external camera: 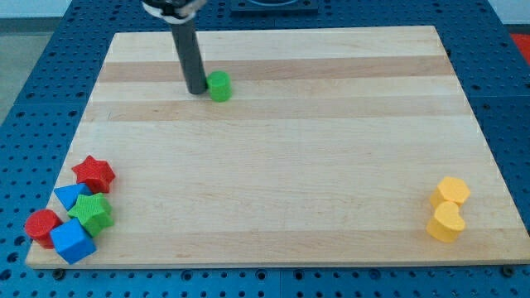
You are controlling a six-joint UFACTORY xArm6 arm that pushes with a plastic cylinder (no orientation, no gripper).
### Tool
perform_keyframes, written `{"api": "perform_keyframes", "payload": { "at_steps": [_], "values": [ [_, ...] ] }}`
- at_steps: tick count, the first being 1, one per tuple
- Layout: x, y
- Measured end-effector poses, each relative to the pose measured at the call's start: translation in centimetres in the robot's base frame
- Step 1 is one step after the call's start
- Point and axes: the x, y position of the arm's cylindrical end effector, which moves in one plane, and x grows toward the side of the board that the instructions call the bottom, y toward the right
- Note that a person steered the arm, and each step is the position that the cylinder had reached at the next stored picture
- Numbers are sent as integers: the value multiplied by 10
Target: Place the green circle towards the left side the yellow heart
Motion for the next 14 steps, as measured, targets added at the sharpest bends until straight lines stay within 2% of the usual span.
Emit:
{"api": "perform_keyframes", "payload": {
  "at_steps": [2,3,4,5,6,7,8,9,10,11,12,13,14],
  "values": [
    [-30,-9],
    [-14,17],
    [21,71],
    [13,77],
    [-12,71],
    [2,92],
    [44,132],
    [53,141],
    [42,133],
    [70,137],
    [119,163],
    [133,168],
    [127,160]
  ]
}}
